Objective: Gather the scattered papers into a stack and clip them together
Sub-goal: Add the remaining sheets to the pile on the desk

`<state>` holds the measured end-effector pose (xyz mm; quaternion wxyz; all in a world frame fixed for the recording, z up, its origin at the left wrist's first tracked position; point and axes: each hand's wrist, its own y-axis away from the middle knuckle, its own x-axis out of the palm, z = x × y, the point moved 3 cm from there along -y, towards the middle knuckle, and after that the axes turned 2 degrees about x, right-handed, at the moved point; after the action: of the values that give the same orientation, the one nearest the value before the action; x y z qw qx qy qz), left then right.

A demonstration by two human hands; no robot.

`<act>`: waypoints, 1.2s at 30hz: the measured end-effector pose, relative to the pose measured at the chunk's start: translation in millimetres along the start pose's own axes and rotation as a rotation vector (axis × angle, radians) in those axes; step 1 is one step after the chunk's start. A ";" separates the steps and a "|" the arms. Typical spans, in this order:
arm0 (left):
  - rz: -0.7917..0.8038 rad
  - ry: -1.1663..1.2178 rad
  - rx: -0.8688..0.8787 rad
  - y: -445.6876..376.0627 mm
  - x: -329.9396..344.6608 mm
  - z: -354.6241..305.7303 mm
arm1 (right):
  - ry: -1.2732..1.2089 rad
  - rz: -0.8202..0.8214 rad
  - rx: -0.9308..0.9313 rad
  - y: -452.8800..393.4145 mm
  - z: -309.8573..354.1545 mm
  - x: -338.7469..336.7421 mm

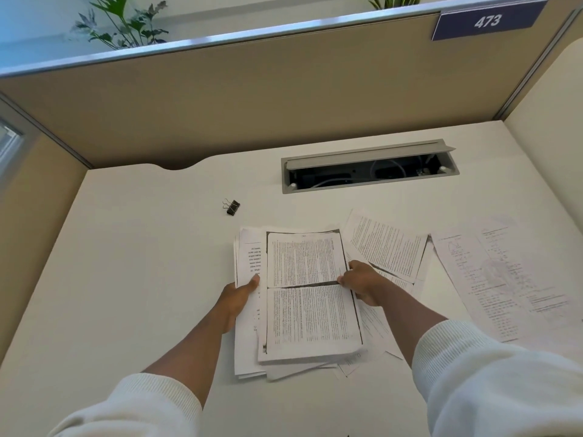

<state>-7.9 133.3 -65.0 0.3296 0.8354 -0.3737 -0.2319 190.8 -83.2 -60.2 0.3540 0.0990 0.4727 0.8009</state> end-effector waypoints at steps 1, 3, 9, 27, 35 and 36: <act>0.002 -0.003 0.002 0.2 0.5 -0.5 | -0.004 -0.005 -0.002 -1.8 -0.3 2.3; 0.005 -0.010 -0.002 -1.1 -0.1 0.1 | 0.004 -0.014 -0.005 -3.2 0.8 5.1; 0.018 -0.007 -0.016 -1.5 -2.3 -0.1 | -0.034 -0.044 -0.016 -1.4 6.1 6.3; 0.048 -0.014 -0.049 5.0 5.8 -5.5 | 0.407 -0.114 -0.219 -2.1 5.5 13.6; 0.038 -0.043 -0.038 3.2 4.4 -2.6 | 0.622 -0.105 -0.341 2.4 8.7 12.6; 0.036 -0.039 -0.029 1.7 5.0 -1.7 | 0.636 -0.090 -0.356 1.9 9.0 14.8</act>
<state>-4.6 129.2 -63.4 0.3387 0.8189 -0.3916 -0.2476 183.6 -67.8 -56.4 0.2358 -0.2389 0.4161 0.8451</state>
